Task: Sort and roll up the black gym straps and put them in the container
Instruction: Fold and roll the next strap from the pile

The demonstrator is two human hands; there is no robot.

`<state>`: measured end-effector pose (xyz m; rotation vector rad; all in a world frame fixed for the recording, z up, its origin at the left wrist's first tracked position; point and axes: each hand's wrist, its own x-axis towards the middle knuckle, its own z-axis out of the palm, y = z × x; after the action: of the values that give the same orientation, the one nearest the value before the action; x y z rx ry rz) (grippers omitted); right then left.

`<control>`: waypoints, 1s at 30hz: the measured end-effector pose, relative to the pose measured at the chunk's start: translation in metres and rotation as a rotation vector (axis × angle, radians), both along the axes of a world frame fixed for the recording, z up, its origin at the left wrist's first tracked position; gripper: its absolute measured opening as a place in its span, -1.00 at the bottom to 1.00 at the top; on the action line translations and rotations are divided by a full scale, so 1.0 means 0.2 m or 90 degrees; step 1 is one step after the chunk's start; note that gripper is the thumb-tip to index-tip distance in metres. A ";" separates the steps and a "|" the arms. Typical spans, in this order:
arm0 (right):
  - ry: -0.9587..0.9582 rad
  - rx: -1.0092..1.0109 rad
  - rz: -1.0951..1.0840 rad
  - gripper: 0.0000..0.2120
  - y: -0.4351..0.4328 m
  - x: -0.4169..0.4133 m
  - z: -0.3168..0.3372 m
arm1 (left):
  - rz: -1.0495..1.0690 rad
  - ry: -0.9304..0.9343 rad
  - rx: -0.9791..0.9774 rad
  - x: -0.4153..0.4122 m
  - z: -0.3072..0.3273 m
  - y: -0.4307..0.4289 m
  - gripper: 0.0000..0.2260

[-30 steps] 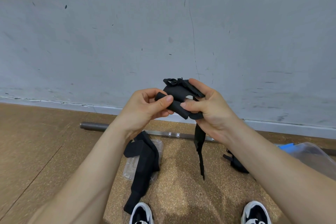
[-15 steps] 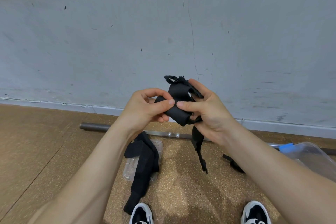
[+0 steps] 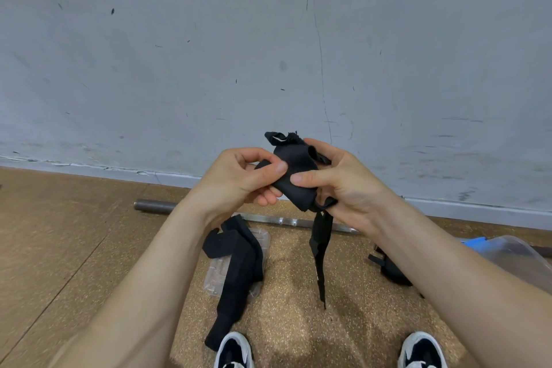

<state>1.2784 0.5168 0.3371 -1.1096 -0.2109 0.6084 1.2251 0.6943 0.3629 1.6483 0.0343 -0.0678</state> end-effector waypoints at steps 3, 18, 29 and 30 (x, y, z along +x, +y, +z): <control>-0.010 0.023 0.015 -0.51 -0.02 0.00 0.02 | -0.118 0.008 -0.106 -0.02 0.00 0.06 -0.67; 0.038 0.092 -0.052 -0.58 -0.01 -0.01 0.01 | 0.058 -0.045 -0.001 0.03 -0.02 -0.01 -0.83; -0.003 -0.016 -0.040 -0.27 0.01 -0.03 0.00 | 0.038 -0.068 0.141 0.02 -0.03 -0.01 -0.97; 0.002 -0.023 -0.050 -0.26 0.02 -0.03 0.00 | 0.045 -0.065 0.129 0.02 -0.03 -0.01 -0.98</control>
<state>1.2718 0.5201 0.3369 -1.1461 -0.1531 0.5461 1.2294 0.6922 0.3571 1.8497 0.0220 0.0771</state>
